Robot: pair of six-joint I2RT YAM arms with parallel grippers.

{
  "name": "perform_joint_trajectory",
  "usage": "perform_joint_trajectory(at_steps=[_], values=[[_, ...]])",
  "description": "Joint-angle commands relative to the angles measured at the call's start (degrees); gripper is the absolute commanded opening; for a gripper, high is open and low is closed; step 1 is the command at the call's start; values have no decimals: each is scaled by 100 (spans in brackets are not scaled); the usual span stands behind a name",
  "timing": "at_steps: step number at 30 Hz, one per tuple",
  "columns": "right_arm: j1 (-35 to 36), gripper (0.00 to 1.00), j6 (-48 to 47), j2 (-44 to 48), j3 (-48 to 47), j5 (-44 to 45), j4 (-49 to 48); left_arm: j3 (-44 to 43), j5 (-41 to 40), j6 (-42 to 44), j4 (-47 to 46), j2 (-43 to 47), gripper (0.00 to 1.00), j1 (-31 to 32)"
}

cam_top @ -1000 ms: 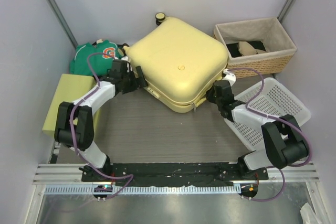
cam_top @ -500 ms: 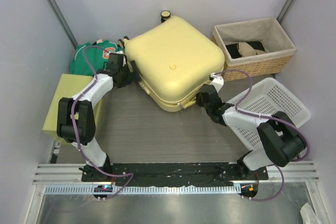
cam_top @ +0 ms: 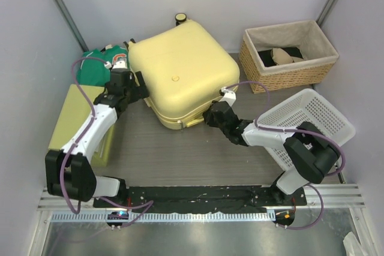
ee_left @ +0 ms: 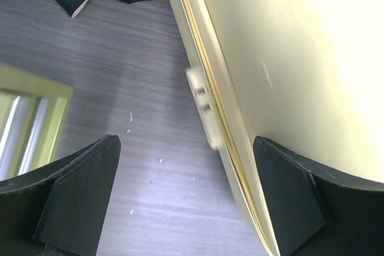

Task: Open, take out, and arrange the luggage
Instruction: Unzip the luggage at the center of the board.

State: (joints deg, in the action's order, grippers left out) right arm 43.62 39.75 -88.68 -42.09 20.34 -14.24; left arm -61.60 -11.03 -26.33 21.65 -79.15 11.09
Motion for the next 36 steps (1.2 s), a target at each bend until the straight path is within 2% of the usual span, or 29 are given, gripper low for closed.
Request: perform_joint_trajectory(at_steps=[1, 3, 6, 7, 9, 10, 13, 16, 17, 18, 19, 21, 25, 30, 36], values=[[595, 3, -107, -316, -265, -2219, -738, 437, 268, -109, -504, 602, 100, 191], [595, 8, -160, -141, -283, -2087, -563, 491, 259, -92, -434, 586, 100, 192], [595, 35, -379, 332, -283, -1674, -203, 439, 241, -101, -337, 419, 100, 183], [595, 49, -467, 473, -230, -1569, -115, 447, 233, -118, -354, 384, 100, 183], [587, 58, -765, 1033, -116, -1331, 61, 465, 267, -197, -485, 383, 100, 157], [587, 67, -871, 1229, 24, -1278, 105, 491, 320, -284, -538, 401, 100, 148], [595, 75, -1319, 2088, 166, -971, 333, 562, 496, -382, -767, 436, 100, 95], [429, 83, -1705, 2600, -184, -584, 1008, 474, 514, -382, -733, 252, 100, 42], [289, 84, -1733, 2645, -334, -618, 1115, 448, 531, -382, -698, 191, 100, -19], [114, 85, -1742, 2663, -631, -1097, 1177, 421, 592, -391, -680, 59, 100, -37], [-453, 85, -1760, 2637, -791, -1476, 1204, 421, 619, -399, -697, 15, 100, -63], [-1019, 85, -1768, 2340, -1334, -2528, 1196, 421, 707, -443, -819, -99, 100, -98], [-2082, 88, -2242, 1374, -2381, -3463, 1222, 185, 795, -452, -873, -389, 100, -125], [-2805, 88, -2533, -320, -3838, -4537, 1187, -141, 857, -408, -838, -724, 100, -116], [-3307, 88, -2437, -1650, -4712, -5681, 941, -326, 1015, -426, -1022, -1189, 100, -125]])
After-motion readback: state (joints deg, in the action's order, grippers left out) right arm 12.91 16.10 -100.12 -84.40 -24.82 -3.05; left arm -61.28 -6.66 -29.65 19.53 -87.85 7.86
